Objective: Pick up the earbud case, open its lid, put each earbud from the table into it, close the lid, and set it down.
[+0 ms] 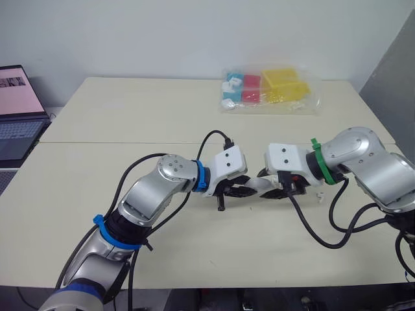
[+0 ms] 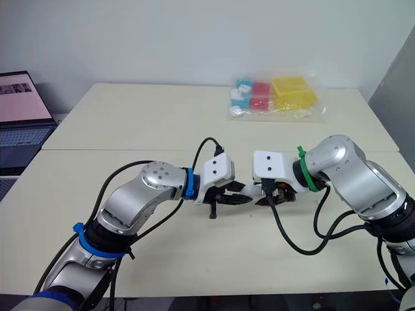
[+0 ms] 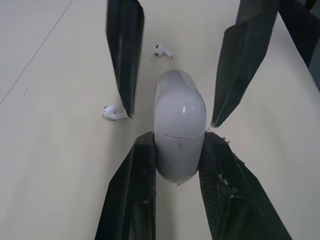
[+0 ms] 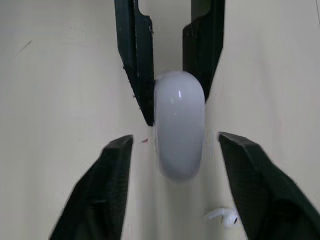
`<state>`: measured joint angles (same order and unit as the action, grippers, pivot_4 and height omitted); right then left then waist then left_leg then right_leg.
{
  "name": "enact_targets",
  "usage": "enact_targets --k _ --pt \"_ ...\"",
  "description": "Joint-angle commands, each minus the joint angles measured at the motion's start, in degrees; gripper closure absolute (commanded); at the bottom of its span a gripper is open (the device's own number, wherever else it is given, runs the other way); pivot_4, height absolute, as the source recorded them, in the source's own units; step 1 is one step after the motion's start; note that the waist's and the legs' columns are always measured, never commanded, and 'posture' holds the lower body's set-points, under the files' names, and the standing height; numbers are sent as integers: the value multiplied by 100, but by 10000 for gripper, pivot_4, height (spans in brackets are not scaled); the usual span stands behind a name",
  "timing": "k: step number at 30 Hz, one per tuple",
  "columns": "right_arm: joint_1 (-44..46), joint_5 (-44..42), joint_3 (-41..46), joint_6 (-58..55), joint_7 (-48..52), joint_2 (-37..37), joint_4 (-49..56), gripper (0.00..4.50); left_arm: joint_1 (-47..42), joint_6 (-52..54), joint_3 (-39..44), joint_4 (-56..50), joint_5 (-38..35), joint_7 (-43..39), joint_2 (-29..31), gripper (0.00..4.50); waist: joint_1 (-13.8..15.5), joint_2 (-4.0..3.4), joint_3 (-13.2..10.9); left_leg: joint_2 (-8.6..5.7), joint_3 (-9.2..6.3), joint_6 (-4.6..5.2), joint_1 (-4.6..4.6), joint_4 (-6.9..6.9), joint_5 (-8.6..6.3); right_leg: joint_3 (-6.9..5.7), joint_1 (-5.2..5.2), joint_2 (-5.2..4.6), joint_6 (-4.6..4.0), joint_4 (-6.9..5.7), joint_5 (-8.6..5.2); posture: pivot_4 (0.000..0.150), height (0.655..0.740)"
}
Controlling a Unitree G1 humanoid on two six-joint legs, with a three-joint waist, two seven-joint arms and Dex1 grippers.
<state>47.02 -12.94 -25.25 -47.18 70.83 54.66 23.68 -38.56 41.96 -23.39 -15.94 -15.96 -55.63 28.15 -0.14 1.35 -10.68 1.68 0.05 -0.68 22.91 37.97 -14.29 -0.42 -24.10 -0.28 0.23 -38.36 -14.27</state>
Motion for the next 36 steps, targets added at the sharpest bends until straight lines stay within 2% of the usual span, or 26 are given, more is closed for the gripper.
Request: enact_targets --k 1,2,3,9,12,15,18,23,27,36 --pt "-124 -260 549 -335 -16 174 69 5085 144 -234 32 -69 63 -26 108 37030 0 0 0 0 0 0 0 0 0 1 1 -1 0 0 0 1500 7400" --pt "-225 -272 668 -299 35 328 28 1249 205 -288 51 -17 104 -5 146 37030 2 0 0 0 1 0 -1 0 0 2 -2 -1 0 -5 0 1500 7400" --pt "-294 -273 738 -255 67 438 6 0 241 -325 64 20 135 13 167 37030 4 0 0 0 0 0 -3 0 0 2 -4 -3 -1 -10 -1 1500 7400" --pt "-739 -291 1310 404 106 822 -104 0 450 -270 446 106 -173 84 17 37030 0 0 0 -2 6 0 -6 5 0 -1 -2 -7 -2 -21 -2 1500 7400" --pt "-1019 -817 2231 1422 204 467 -68 0 881 -456 1244 153 -996 108 -472 37030 -14 0 0 -1 7 0 -13 5 0 0 -3 -3 -2 -27 -2 1500 7400" --pt "-1119 -1267 2720 1259 46 236 106 0 1188 -719 1443 84 -1146 45 -591 37030 -27 0 0 0 7 0 -14 3 0 3 -3 2 -2 -31 -3 1500 7400" --pt "-1191 -1256 2732 1433 29 260 235 0 1253 -868 1507 115 -1232 81 -672 37030 1 0 0 1 0 0 -15 5 0 1 0 2 -3 -36 -3 1500 7400" --pt "-1169 -972 2150 1340 -328 116 668 0 1156 -1123 1343 251 -1029 94 -672 37030 0 0 0 -2 7 0 -23 12 1 3 5 -2 -4 -43 -2 1500 7400" --pt "-1065 -451 1663 1604 -673 -172 485 0 1109 -1311 1242 269 -905 60 -646 37030 -5 0 0 -2 10 0 -21 12 1 3 2 -2 -4 -43 -2 1500 7400" --pt "-623 -98 1381 1745 -859 -634 48 0 1235 -1593 1080 227 -772 -11 -557 37030 -4 0 0 -1 6 0 -20 9 1 3 0 1 -6 -43 -3 1500 7400"
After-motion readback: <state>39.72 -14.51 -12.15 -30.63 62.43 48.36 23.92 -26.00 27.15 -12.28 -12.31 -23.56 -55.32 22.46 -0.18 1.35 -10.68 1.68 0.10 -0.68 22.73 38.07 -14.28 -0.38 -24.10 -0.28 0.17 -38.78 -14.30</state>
